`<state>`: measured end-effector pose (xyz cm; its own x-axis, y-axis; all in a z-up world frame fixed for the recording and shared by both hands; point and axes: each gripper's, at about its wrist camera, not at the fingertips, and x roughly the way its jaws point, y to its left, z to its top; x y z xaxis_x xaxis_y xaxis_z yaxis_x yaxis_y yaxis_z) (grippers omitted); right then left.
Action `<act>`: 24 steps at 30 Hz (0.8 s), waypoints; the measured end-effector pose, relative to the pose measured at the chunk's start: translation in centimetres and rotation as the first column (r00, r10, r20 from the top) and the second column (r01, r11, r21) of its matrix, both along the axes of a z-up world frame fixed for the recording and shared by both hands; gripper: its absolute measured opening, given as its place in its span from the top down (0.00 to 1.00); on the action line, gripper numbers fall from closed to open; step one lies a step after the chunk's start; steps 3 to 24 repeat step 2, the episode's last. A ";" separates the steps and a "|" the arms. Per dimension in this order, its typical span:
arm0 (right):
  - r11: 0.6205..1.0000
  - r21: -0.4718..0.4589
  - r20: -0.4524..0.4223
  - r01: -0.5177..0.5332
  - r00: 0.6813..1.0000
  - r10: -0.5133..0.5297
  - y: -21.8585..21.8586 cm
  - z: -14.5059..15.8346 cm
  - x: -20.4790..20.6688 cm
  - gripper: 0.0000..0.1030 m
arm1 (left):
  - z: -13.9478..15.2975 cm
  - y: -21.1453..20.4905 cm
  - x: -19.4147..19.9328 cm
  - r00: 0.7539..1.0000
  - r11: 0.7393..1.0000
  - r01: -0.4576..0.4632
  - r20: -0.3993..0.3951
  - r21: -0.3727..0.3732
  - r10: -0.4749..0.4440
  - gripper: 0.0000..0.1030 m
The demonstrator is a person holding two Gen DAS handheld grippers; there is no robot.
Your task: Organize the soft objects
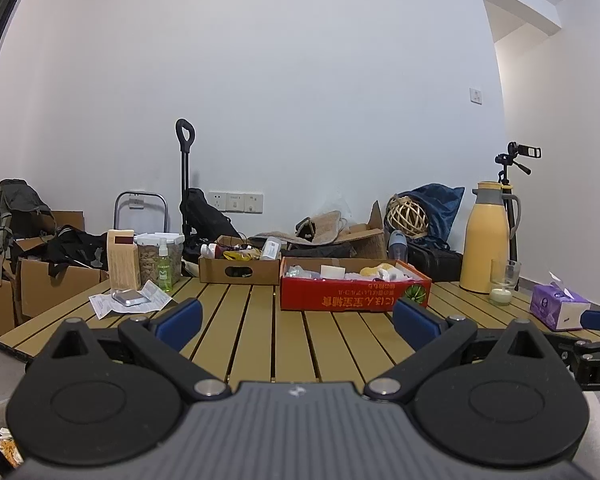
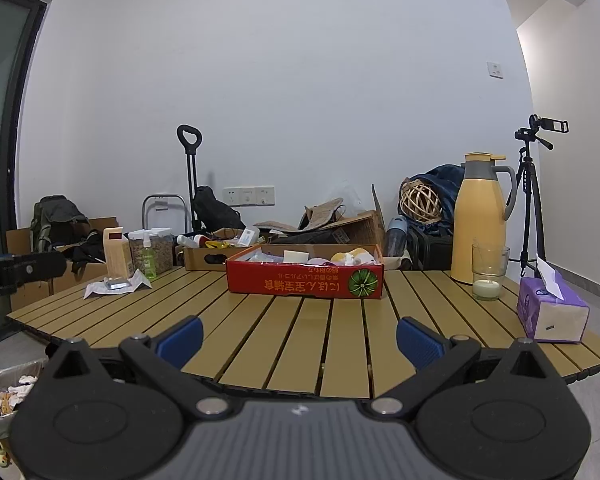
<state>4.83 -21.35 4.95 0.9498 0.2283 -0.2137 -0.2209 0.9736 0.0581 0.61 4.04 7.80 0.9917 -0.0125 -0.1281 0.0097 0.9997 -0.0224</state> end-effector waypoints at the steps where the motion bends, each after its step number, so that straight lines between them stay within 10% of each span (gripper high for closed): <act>1: 1.000 0.000 -0.001 0.000 1.000 0.000 0.0 0.0 0.1 0.00 | 0.0 0.0 0.0 1.000 1.000 0.001 0.003 -0.004 -0.001 0.00; 24: 1.000 0.000 -0.002 0.001 1.000 -0.001 0.1 0.1 0.2 0.00 | 0.0 0.1 0.1 1.000 1.000 0.000 0.004 -0.013 0.000 0.00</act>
